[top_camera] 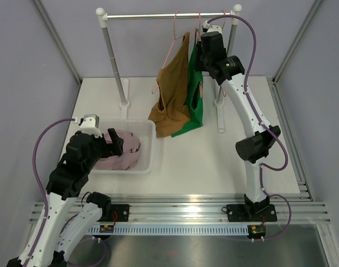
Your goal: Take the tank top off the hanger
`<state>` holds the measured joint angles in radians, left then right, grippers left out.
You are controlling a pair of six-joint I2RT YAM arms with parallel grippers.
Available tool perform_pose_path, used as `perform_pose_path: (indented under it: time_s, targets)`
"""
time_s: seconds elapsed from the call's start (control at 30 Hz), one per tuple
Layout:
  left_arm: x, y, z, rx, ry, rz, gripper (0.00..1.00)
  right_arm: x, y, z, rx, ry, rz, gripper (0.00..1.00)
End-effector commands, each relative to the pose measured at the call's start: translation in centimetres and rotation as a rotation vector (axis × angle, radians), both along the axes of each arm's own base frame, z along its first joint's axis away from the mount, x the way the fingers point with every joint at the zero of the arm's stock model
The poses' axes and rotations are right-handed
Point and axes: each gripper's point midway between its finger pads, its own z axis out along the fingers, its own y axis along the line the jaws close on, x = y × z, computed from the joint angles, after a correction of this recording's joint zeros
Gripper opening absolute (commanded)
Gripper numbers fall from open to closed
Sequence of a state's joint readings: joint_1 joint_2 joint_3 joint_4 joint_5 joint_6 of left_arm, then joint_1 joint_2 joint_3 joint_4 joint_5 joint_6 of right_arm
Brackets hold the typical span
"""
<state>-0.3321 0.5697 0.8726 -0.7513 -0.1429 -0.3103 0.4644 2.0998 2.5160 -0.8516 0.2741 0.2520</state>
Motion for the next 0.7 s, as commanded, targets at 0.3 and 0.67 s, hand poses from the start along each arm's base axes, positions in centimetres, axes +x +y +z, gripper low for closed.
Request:
perform_pose_path:
  time_s: [0.3,0.67]
  targets:
    - [0.5,-1.9,0.5,-0.026,-0.028,-0.100,0.99,0.4,-1.2,5.5,-0.019,-0.166,-0.053,0.35]
    - [0.7,-2.4,0.1,-0.027,-0.011,-0.123,0.99,1.0,-1.0,5.1,-0.038,-0.168,-0.043,0.14]
